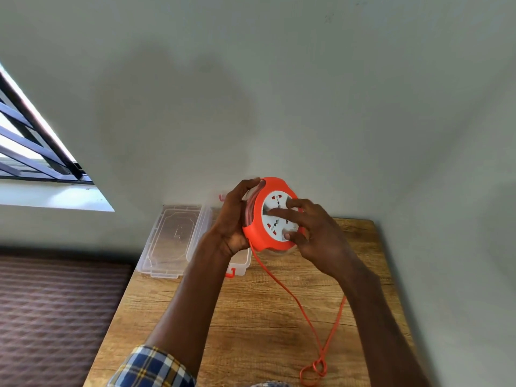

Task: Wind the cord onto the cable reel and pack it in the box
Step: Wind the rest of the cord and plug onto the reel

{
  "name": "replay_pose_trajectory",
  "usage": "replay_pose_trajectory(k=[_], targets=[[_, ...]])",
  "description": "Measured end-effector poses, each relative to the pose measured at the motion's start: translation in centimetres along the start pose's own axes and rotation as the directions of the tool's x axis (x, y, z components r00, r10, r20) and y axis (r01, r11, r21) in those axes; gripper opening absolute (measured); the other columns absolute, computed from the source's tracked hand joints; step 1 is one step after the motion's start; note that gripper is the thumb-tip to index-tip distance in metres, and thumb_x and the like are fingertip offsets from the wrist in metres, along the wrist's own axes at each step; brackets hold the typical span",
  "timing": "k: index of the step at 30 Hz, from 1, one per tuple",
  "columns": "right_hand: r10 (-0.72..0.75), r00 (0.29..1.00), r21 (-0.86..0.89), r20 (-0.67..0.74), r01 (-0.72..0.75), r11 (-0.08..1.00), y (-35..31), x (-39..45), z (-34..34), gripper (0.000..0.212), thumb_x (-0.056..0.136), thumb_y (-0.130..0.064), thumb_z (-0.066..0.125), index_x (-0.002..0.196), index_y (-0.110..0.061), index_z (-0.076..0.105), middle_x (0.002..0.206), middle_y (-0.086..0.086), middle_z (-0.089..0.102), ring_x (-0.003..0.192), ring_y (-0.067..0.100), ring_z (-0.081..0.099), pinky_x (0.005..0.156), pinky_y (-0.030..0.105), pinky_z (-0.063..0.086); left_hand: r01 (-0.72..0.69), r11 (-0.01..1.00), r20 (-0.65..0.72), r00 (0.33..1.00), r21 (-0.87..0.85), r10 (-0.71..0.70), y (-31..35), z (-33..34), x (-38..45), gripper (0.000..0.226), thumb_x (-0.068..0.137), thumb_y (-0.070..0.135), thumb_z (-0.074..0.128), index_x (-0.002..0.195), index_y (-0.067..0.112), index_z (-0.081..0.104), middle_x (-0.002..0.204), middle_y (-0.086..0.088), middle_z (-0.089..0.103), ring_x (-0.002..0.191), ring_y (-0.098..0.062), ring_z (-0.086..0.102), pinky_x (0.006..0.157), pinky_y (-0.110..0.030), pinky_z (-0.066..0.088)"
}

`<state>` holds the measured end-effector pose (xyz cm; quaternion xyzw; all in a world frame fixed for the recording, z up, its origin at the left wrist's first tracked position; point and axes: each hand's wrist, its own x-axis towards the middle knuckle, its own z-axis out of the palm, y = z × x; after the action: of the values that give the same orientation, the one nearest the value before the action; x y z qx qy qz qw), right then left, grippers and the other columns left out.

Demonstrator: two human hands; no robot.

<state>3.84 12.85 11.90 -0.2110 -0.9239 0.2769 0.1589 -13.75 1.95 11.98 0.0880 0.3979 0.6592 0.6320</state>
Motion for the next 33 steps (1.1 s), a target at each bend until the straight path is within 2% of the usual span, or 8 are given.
replay_pose_trajectory(k=[6, 11, 14, 18, 21, 24, 29, 33], targets=[[0.028, 0.987, -0.139, -0.156, -0.050, 0.989, -0.6, -0.2, 0.7, 0.071, 0.081, -0.033, 0.080, 0.136, -0.063, 0.046, 0.121, -0.019, 0.063, 0.112, 0.008, 0.055, 0.074, 0.023, 0.051, 0.012, 0.996, 0.018, 1.000, 0.092, -0.013, 0.0, 0.6, -0.3, 0.058, 0.085, 0.059, 0.073, 0.121, 0.014, 0.080, 0.117, -0.016, 0.076, 0.097, -0.033, 0.075, 0.090, -0.046, 0.059], [0.310, 0.875, 0.158, -0.372, -0.269, 0.950, -2.3, -0.3, 1.8, 0.066, 0.064, -0.080, 0.068, 0.125, -0.056, 0.060, 0.089, -0.021, 0.074, 0.082, -0.003, 0.067, 0.067, 0.020, 0.053, -0.029, 0.995, -0.005, 1.000, 0.100, 0.029, 0.0, 1.2, 0.0, 0.053, 0.089, 0.054, 0.071, 0.123, 0.013, 0.079, 0.121, -0.019, 0.075, 0.104, -0.036, 0.073, 0.097, -0.050, 0.057], [0.438, 0.794, 0.247, -0.421, -0.364, 0.898, -3.2, 0.4, 2.8, 0.069, 0.072, -0.083, 0.063, 0.122, -0.035, 0.066, 0.106, -0.006, 0.078, 0.088, 0.009, 0.073, 0.061, 0.016, 0.049, -0.038, 0.997, -0.022, 0.999, 0.069, 0.039, -0.2, 1.4, 0.0, 0.052, 0.091, 0.054, 0.068, 0.122, 0.013, 0.080, 0.124, -0.019, 0.075, 0.106, -0.038, 0.073, 0.101, -0.053, 0.055], [0.275, 0.818, 0.066, -0.505, -0.281, 0.957, -3.8, 0.0, 1.9, 0.055, 0.086, -0.073, 0.060, 0.125, -0.036, 0.062, 0.109, -0.008, 0.075, 0.086, 0.009, 0.071, 0.067, 0.020, 0.053, -0.047, 0.997, -0.024, 0.999, 0.059, 0.048, -0.1, 1.5, -0.3, 0.055, 0.092, 0.056, 0.066, 0.125, 0.012, 0.078, 0.125, -0.019, 0.075, 0.105, -0.037, 0.073, 0.098, -0.050, 0.057], [0.069, 0.920, 0.022, -0.386, -0.065, 0.998, -2.7, -0.2, 0.9, 0.035, 0.097, -0.041, 0.066, 0.132, -0.040, 0.059, 0.121, -0.008, 0.062, 0.101, 0.007, 0.062, 0.072, 0.024, 0.055, -0.050, 0.997, -0.013, 0.999, 0.055, 0.051, 0.4, 1.6, -0.6, 0.053, 0.093, 0.055, 0.067, 0.123, 0.012, 0.077, 0.119, -0.017, 0.075, 0.100, -0.034, 0.073, 0.095, -0.047, 0.057], [-0.022, 0.982, -0.020, -0.186, 0.018, 1.000, -1.2, -0.4, -0.2, 0.052, 0.098, -0.014, 0.064, 0.139, -0.046, 0.057, 0.140, -0.008, 0.057, 0.121, 0.015, 0.052, 0.088, 0.032, 0.052, -0.041, 0.999, -0.022, 0.999, 0.027, 0.042, 0.7, 1.1, -0.8, 0.054, 0.096, 0.056, 0.062, 0.123, 0.012, 0.077, 0.122, -0.019, 0.075, 0.102, -0.036, 0.073, 0.096, -0.049, 0.057], [-0.058, 0.993, -0.047, -0.102, 0.054, 0.997, -1.1, -0.7, -0.2, 0.059, 0.095, -0.005, 0.067, 0.137, -0.047, 0.059, 0.138, -0.005, 0.056, 0.125, 0.017, 0.045, 0.091, 0.036, 0.053, 0.006, 0.997, -0.016, 1.000, 0.079, -0.005, 0.6, 1.0, -1.1, 0.053, 0.092, 0.058, 0.065, 0.116, 0.014, 0.082, 0.119, -0.017, 0.076, 0.098, -0.034, 0.075, 0.094, -0.048, 0.058], [-0.021, 0.997, -0.091, -0.076, 0.014, 0.996, -1.2, -0.9, -0.3, 0.053, 0.096, -0.018, 0.070, 0.140, -0.045, 0.058, 0.136, -0.006, 0.054, 0.125, 0.014, 0.041, 0.097, 0.038, 0.052, 0.032, 0.995, -0.012, 0.999, 0.089, -0.031, 0.4, 1.2, -1.1, 0.053, 0.089, 0.058, 0.068, 0.114, 0.013, 0.082, 0.116, -0.016, 0.076, 0.096, -0.032, 0.074, 0.092, -0.046, 0.059]])
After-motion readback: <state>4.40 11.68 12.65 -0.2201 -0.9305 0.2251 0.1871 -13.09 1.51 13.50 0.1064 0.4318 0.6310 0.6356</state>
